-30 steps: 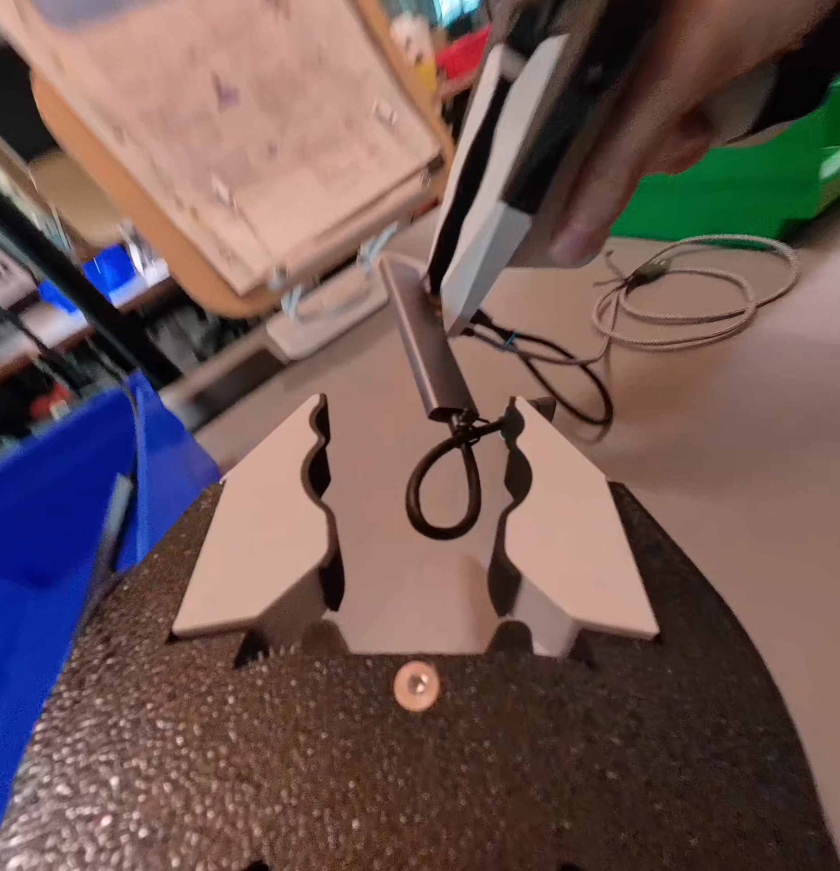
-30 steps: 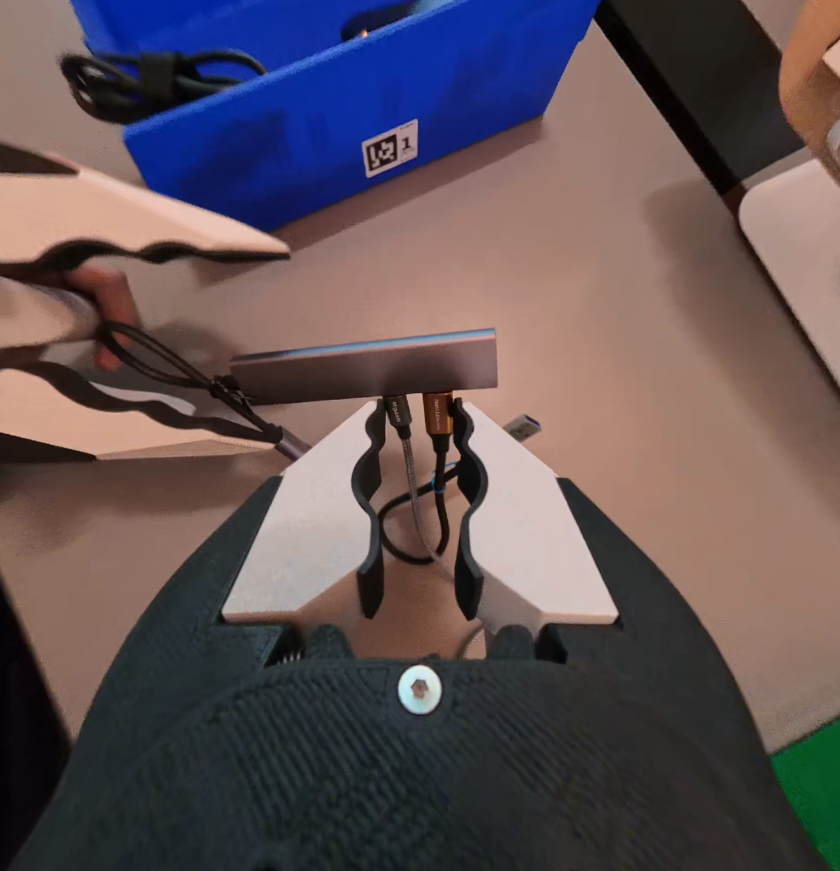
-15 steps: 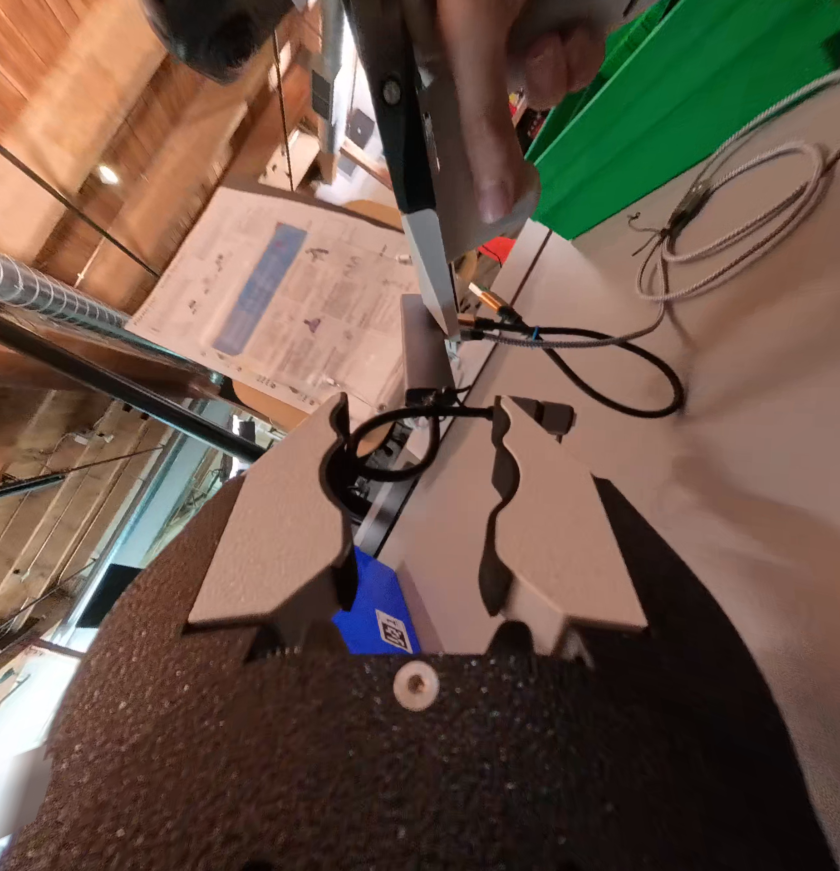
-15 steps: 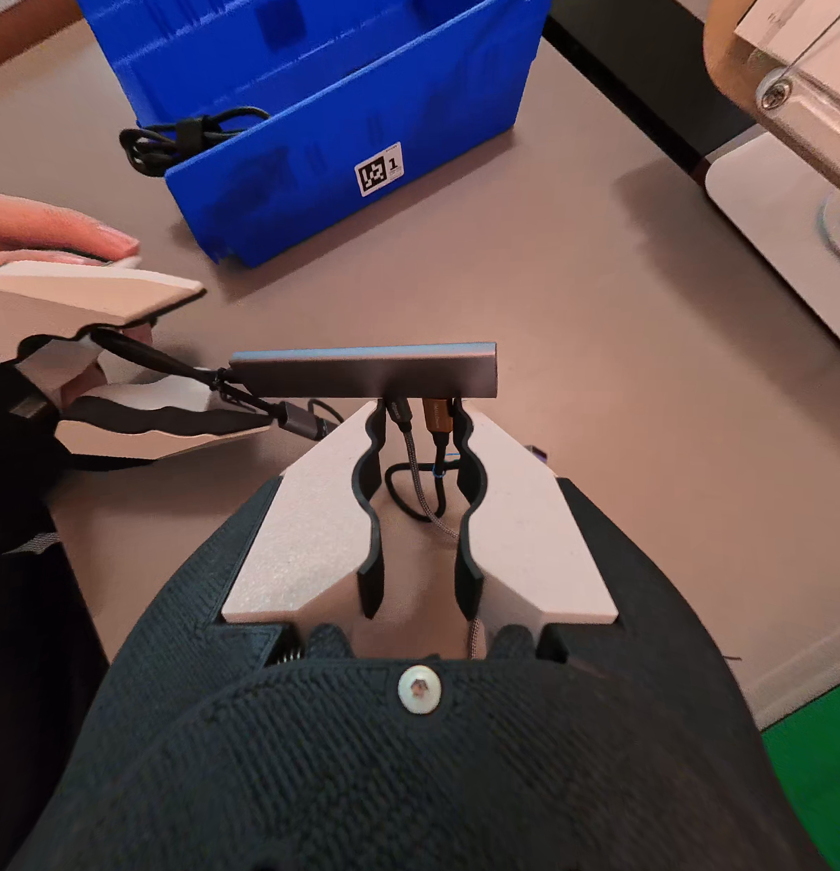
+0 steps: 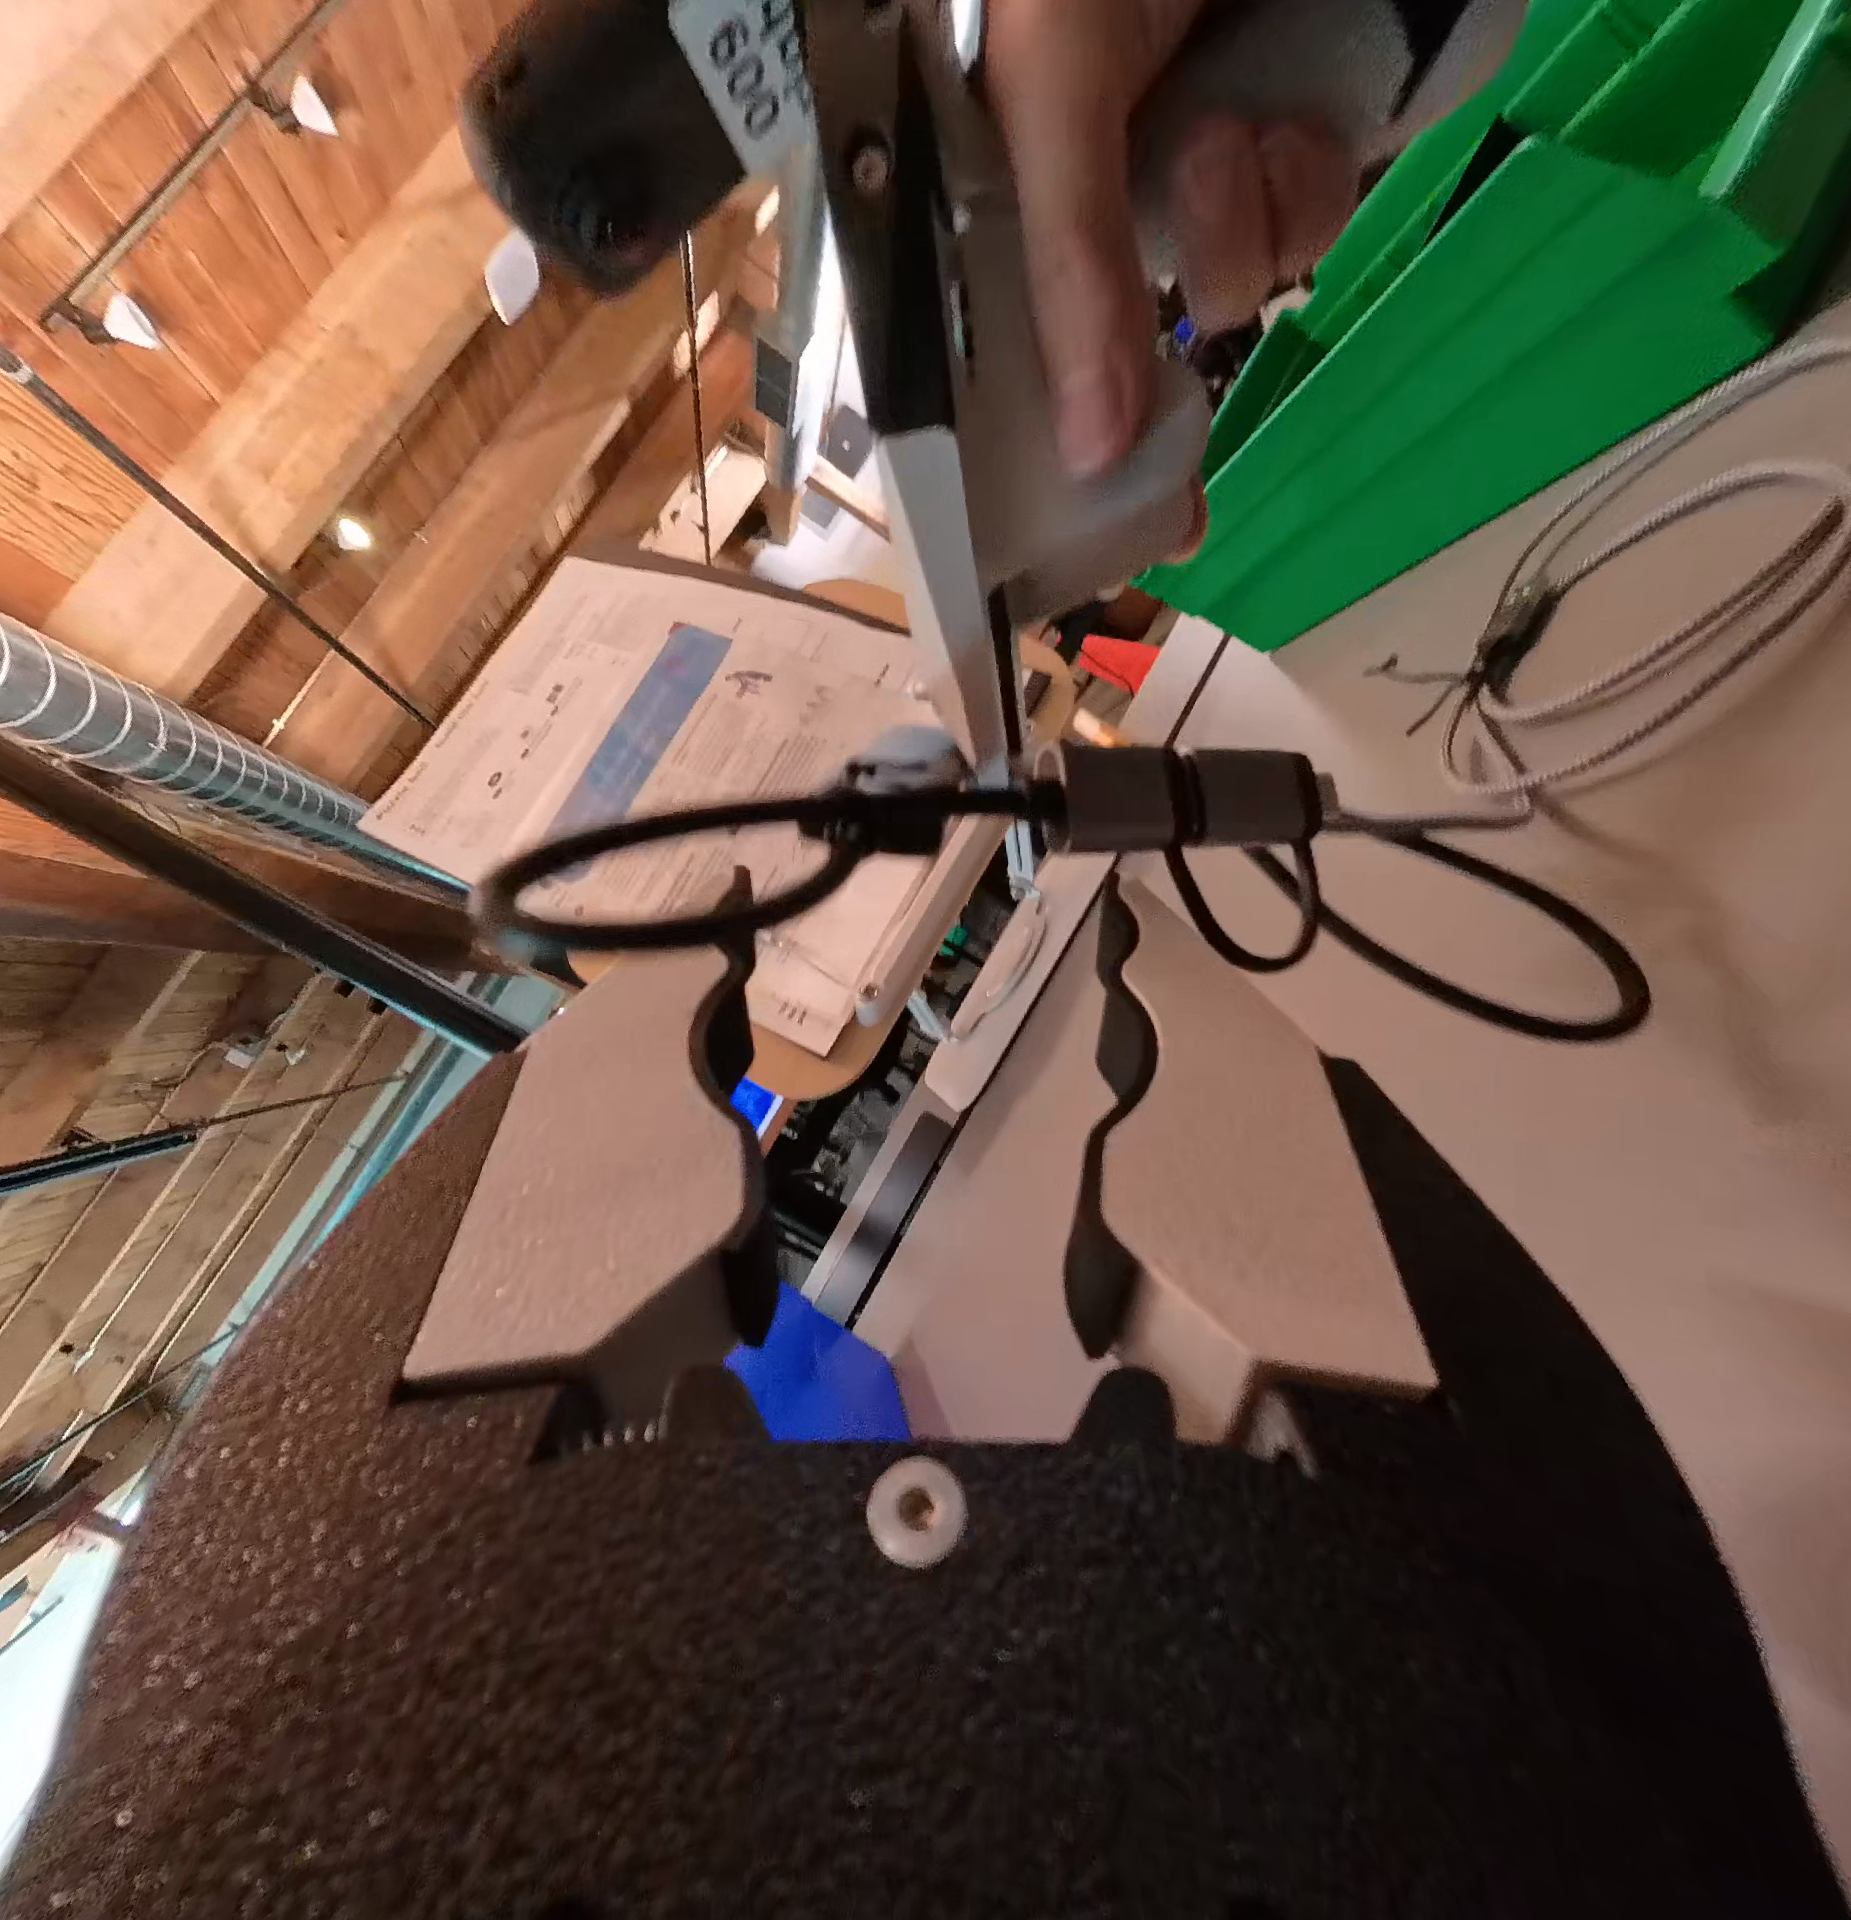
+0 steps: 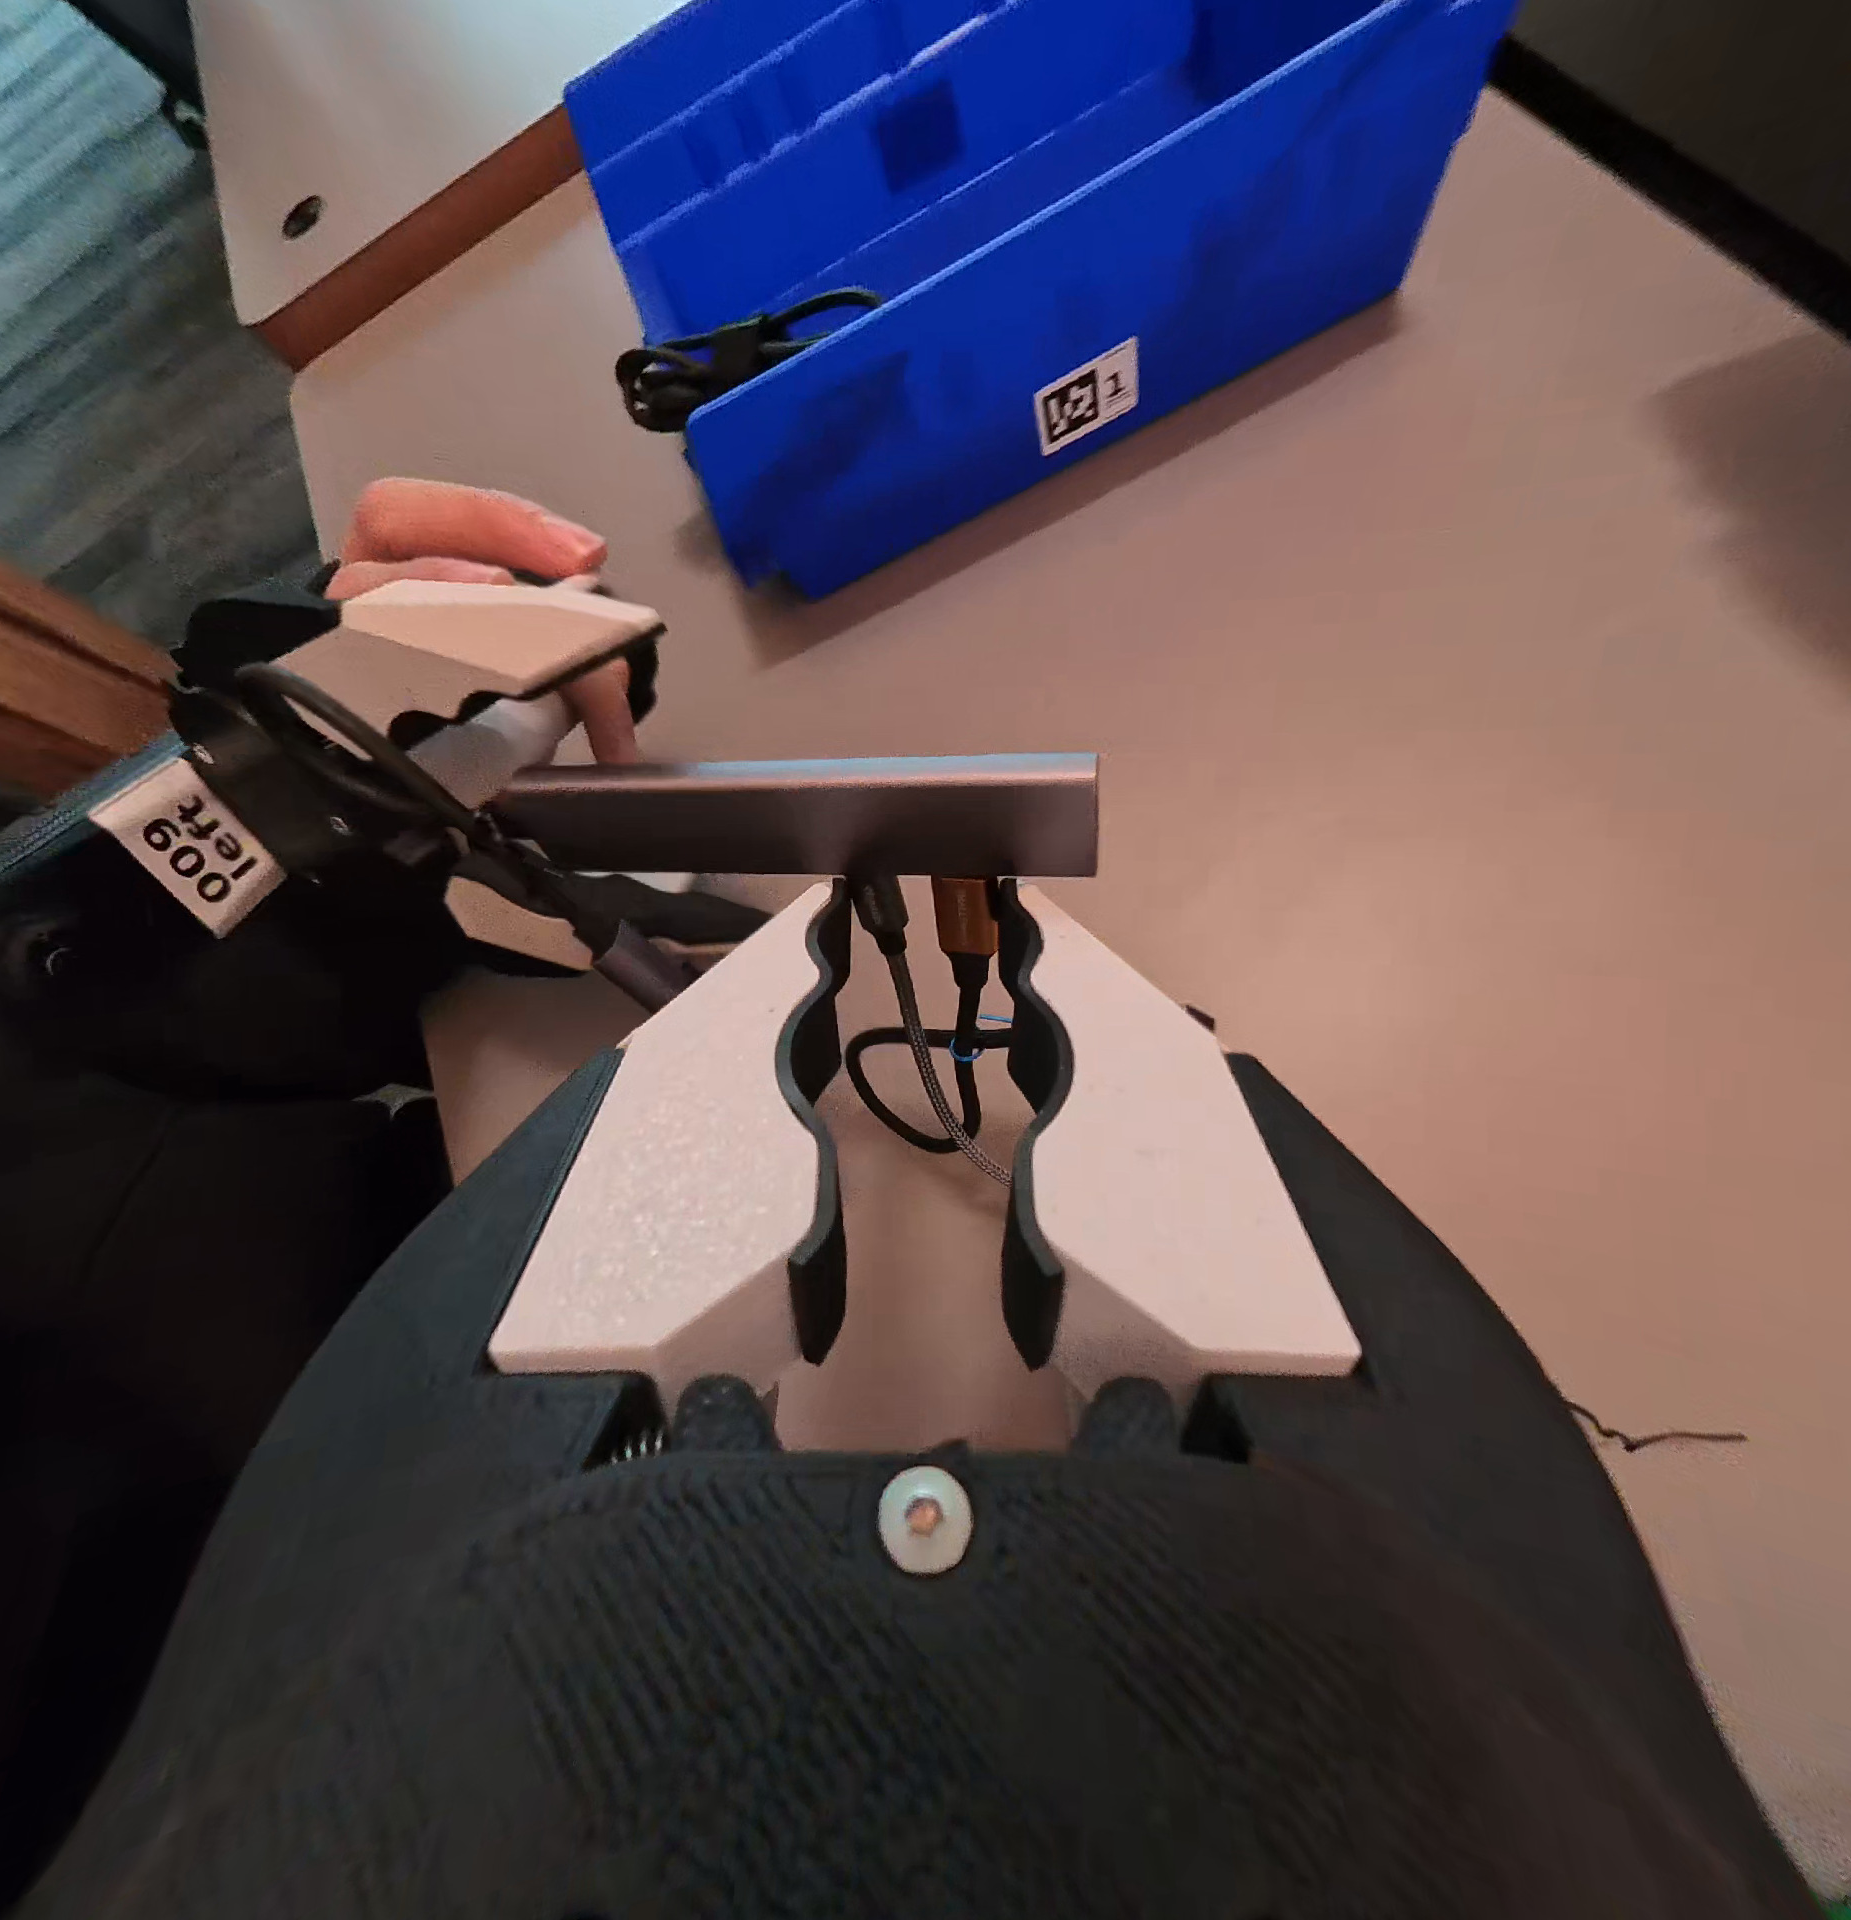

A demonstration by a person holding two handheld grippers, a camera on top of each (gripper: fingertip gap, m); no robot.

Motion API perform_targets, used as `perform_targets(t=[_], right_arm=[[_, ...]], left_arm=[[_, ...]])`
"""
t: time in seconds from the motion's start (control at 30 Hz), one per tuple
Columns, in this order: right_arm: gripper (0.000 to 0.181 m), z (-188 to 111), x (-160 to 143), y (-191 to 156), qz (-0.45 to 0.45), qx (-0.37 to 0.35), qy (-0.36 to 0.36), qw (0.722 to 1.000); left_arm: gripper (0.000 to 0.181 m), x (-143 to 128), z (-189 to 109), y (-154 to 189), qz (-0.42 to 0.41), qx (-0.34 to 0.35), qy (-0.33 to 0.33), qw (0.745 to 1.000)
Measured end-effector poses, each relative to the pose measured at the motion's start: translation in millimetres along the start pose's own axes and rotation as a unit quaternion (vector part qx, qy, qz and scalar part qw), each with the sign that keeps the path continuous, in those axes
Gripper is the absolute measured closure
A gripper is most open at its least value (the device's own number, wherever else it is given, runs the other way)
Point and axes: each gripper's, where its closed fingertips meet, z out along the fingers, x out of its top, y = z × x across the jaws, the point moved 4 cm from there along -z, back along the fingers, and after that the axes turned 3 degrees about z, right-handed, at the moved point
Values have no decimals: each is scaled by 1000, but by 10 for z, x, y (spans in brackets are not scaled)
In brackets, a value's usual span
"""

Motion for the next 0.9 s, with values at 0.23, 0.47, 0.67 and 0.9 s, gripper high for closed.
perform_targets(t=[0.23, 0.47, 0.67, 0.9], right_arm=[[154, 211, -64, -125, -18, 4, -31, 999], [155, 200, -33, -103, -24, -21, -27, 999], [155, 178, 84, -161, -52, -11, 42, 998], [155, 245, 59, -172, -56, -20, 31, 998]], left_arm=[[151, 14, -2, 22, 7, 2, 2, 1000], [160, -87, 23, 14, -38, -9, -39, 998], [159, -158, -2, -111, -167, 11, -30, 985], [157, -164, -21, -107, -221, 5, 6, 975]])
